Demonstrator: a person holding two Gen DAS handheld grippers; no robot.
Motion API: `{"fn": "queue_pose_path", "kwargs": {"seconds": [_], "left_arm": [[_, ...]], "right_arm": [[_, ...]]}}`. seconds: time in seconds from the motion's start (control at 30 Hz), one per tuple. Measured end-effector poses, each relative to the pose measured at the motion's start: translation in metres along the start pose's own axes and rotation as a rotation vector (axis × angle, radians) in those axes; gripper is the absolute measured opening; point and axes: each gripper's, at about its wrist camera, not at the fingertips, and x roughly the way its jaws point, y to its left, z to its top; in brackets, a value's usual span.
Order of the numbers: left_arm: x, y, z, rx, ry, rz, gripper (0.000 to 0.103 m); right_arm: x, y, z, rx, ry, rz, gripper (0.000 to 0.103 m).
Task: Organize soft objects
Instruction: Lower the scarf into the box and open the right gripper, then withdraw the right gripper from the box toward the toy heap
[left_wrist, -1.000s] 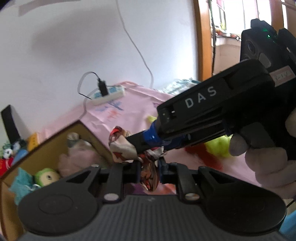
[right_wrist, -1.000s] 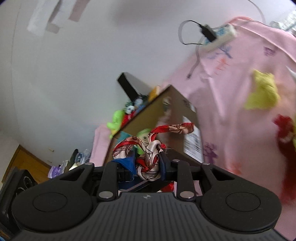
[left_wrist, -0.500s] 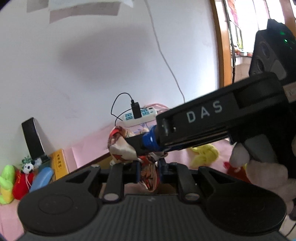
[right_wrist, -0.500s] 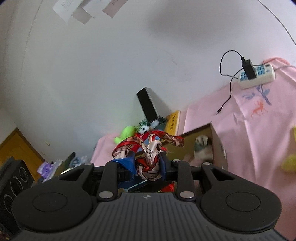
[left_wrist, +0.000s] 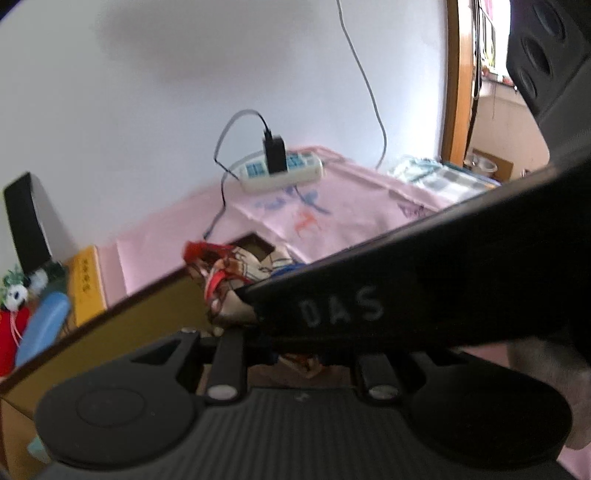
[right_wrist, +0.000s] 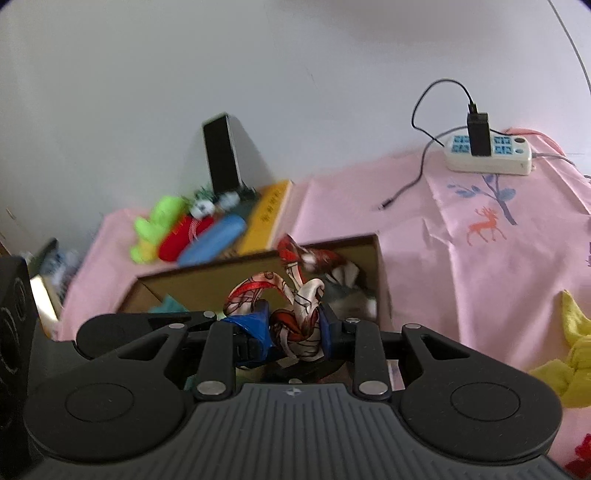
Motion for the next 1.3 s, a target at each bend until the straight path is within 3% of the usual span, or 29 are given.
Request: {"fn": "queue_pose_path", "kwargs": {"seconds": [0.3,0.57,0.67,0.73,0.77,1.13,1.3], "left_arm": [[0.013,0.001,-0.007,0.024,0.156,-0.075,0.018],[0.0,0.01,-0.022,-0.049,0.193,-0.098,0.015],[-0.005,0.014,-0.025,-0.064,0.194,-0.06,0.027],[-0.011,0.017,-0.024,-0.081,0.177,-0.04,0.046],[-0.016,0.016,-0.024,-0.087,0.164,-0.029,0.062],[-0.036,0.01,-0.022,-0.087,0.119,-0.004,0.067],[-0.017,0.019,-0.021,-0.137,0.163,0.074,0.068]], "right_arm": [[0.02,-0.002,-0.007,0.082,0.162,-0.037,0.013],[0.015,0.014,-0.018,0.054,0.181,-0.058,0.015],[0.014,0.015,-0.017,0.056,0.171,-0.066,0.015],[0.01,0.015,-0.017,0.056,0.16,-0.076,0.015],[0.007,0.016,-0.017,0.047,0.151,-0.087,0.015],[-0.021,0.024,-0.028,-0.013,0.097,-0.095,0.015],[-0.033,0.014,-0.031,0.075,0.056,-0.037,0.015]]}}
